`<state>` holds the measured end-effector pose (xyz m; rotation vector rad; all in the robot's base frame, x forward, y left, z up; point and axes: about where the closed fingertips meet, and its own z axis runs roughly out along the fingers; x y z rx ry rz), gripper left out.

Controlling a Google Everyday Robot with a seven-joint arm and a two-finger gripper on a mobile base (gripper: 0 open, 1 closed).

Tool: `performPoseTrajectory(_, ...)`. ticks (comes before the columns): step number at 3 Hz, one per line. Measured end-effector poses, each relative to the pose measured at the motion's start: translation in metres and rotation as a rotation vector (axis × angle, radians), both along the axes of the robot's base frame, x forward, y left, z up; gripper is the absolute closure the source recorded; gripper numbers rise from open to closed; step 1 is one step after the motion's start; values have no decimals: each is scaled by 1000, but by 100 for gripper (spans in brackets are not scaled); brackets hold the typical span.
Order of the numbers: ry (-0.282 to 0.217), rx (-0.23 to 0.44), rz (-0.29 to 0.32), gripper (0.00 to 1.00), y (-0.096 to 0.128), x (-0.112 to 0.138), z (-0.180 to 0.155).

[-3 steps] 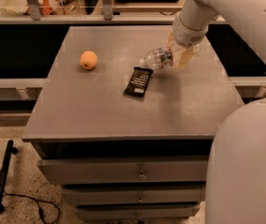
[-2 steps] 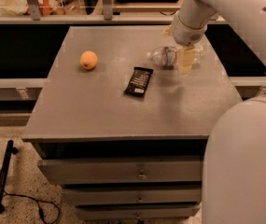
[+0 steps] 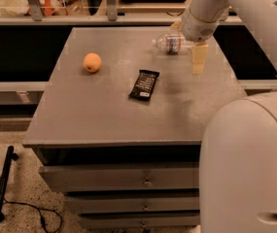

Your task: Knock water bottle over

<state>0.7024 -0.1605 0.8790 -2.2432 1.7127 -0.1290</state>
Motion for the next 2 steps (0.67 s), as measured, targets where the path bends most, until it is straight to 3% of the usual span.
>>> performPoseTrajectory(1,8,78,-68,0,8,4,15)
performPoseTrajectory(2,8,78,-68,0,8,4,14)
